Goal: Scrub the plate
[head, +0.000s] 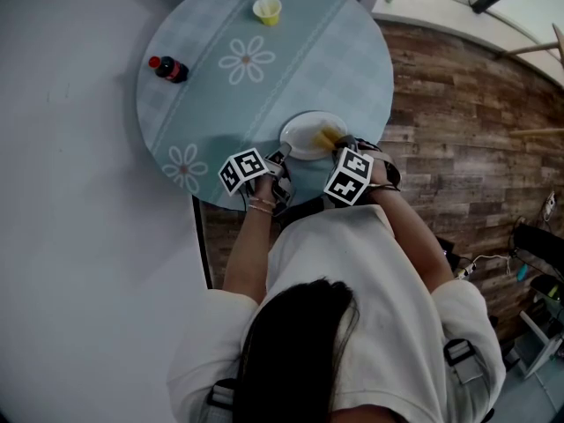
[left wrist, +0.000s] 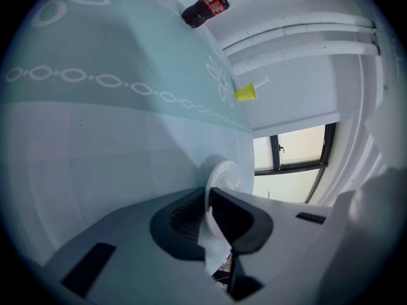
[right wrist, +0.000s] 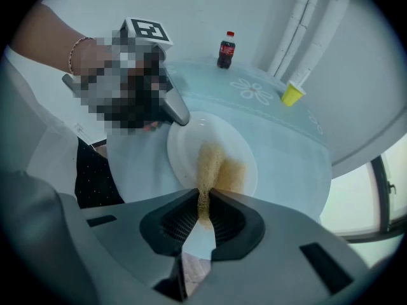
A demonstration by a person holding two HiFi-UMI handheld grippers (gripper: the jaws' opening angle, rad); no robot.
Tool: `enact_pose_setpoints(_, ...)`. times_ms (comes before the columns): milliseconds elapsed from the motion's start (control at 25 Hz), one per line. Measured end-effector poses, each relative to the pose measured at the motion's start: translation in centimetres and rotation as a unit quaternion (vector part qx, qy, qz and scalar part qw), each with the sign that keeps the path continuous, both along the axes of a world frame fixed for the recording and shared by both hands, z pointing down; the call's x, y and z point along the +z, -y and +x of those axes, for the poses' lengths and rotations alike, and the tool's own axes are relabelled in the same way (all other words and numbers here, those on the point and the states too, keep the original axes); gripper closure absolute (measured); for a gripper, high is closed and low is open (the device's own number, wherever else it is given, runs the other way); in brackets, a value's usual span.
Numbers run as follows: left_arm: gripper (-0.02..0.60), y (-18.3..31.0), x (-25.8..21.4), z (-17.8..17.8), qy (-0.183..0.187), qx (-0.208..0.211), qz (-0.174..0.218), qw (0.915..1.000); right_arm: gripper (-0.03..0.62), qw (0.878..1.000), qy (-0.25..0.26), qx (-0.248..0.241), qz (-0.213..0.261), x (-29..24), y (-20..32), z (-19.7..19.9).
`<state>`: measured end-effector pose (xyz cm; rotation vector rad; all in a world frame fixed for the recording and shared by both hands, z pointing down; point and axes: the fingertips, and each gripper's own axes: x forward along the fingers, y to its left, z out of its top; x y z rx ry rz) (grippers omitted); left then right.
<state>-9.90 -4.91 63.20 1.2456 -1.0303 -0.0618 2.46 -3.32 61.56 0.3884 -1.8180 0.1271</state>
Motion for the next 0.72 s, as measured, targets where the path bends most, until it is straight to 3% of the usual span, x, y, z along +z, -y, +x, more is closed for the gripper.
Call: enact_pose_setpoints(720,0.542,0.0,0.0,0.1,-0.006,-0.003,-0.001,1.0,0.534,0.999,-0.001,0.037,0.03,0.2,3.9,1.2)
